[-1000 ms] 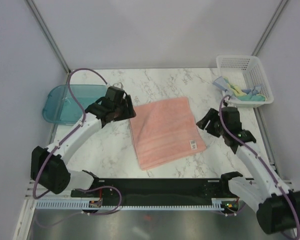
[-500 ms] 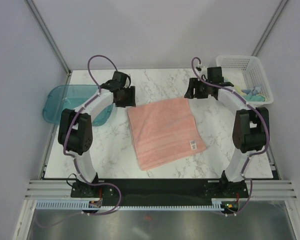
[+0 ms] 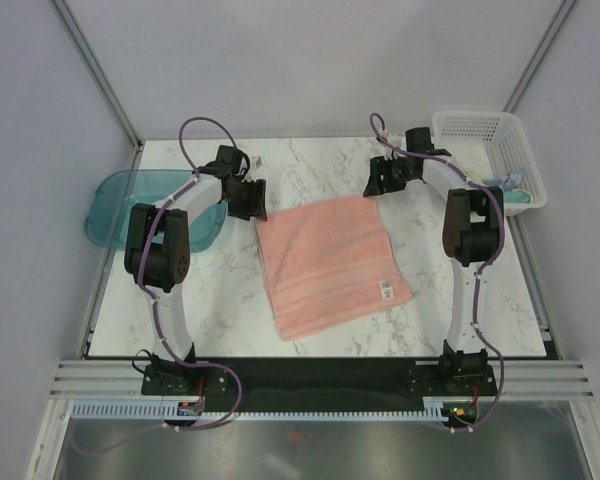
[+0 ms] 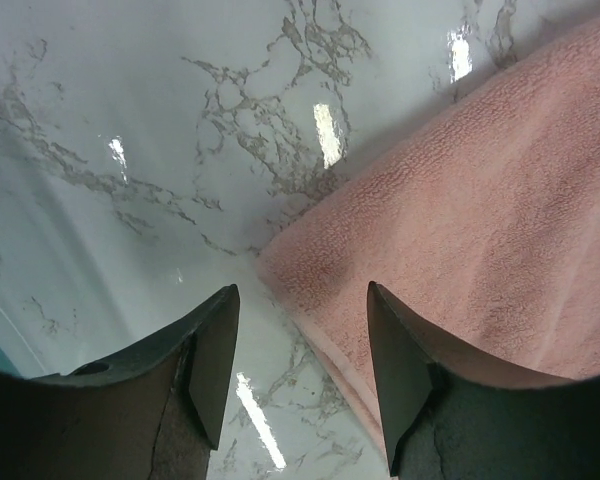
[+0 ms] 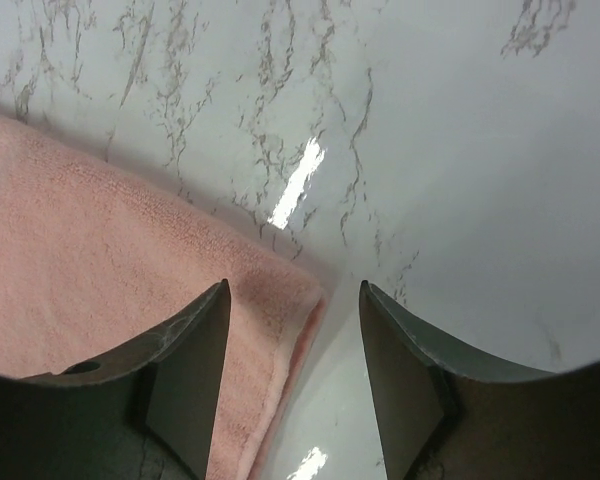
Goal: Fold and stack the towels
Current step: Fold the towel
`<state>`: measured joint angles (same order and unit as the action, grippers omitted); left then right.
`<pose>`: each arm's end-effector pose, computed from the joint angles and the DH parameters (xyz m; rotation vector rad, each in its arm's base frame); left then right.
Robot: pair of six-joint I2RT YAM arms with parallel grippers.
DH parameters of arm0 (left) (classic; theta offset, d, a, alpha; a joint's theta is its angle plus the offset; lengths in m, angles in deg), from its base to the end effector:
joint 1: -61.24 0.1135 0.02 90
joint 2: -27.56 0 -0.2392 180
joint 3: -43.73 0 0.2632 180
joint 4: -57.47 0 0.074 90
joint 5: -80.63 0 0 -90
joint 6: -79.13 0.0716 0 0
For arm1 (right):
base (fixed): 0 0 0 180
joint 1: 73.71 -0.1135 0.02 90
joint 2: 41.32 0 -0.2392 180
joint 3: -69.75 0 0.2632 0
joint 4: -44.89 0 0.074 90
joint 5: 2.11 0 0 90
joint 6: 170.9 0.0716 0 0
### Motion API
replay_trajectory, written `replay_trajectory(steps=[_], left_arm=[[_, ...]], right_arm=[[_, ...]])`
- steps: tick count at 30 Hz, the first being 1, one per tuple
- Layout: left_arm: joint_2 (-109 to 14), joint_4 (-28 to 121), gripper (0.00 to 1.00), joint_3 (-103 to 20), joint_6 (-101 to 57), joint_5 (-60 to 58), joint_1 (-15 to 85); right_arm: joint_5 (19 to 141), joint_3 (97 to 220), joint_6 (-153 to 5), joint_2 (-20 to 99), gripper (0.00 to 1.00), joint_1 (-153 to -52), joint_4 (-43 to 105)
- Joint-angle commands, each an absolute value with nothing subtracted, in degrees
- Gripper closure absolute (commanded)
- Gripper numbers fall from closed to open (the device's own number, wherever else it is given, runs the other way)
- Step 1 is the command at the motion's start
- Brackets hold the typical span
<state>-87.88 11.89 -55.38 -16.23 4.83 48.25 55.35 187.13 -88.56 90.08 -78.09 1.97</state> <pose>0.4276 -0.1167 0.1290 0.2601 2.6530 -0.4339 0.5024 0.0771 0.1166 -0.4712 2.4306 0.6986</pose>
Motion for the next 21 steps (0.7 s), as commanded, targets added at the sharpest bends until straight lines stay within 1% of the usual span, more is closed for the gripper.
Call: replay_trajectory(steps=[1, 4, 10, 12, 14, 16, 18, 21], left_arm=[[-89.6, 13.0, 0.39, -58.3, -11.0, 8.6, 48.4], [-91.5, 12.9, 0.40, -59.4, -9.3, 9.2, 48.5], [-93.6, 12.7, 0.41, -60.9, -7.9, 10.8, 49.1], [-94.0, 12.5, 0.41, -61.4, -7.5, 11.9, 49.6], [-94.0, 12.0, 0.43, -61.4, -7.4, 13.0, 50.1], [-93.6, 11.9, 0.44, -61.1, -7.2, 13.3, 50.9], [-93.6, 11.5, 0.48, -61.1, -6.2, 14.2, 51.2], [-93.8, 10.8, 0.51, -61.4, -5.8, 17.1, 51.7]], right_arm=[[47.2, 194.8, -94.2, 94.0, 0.38, -77.5, -3.8], [44.9, 197.6, -96.1, 97.3, 0.42, -77.4, -7.0], [43.5, 197.7, -98.7, 98.9, 0.49, -77.0, -8.4], [42.0, 198.1, -98.4, 99.7, 0.54, -76.6, -8.5], [41.4, 198.5, -98.3, 99.9, 0.62, -76.6, -8.7], [41.3, 198.4, -98.5, 99.9, 0.63, -76.4, -8.7], [41.2, 198.6, -98.4, 99.7, 0.64, -76.2, -8.8], [41.0, 199.3, -98.0, 99.6, 0.69, -76.0, -8.7]])
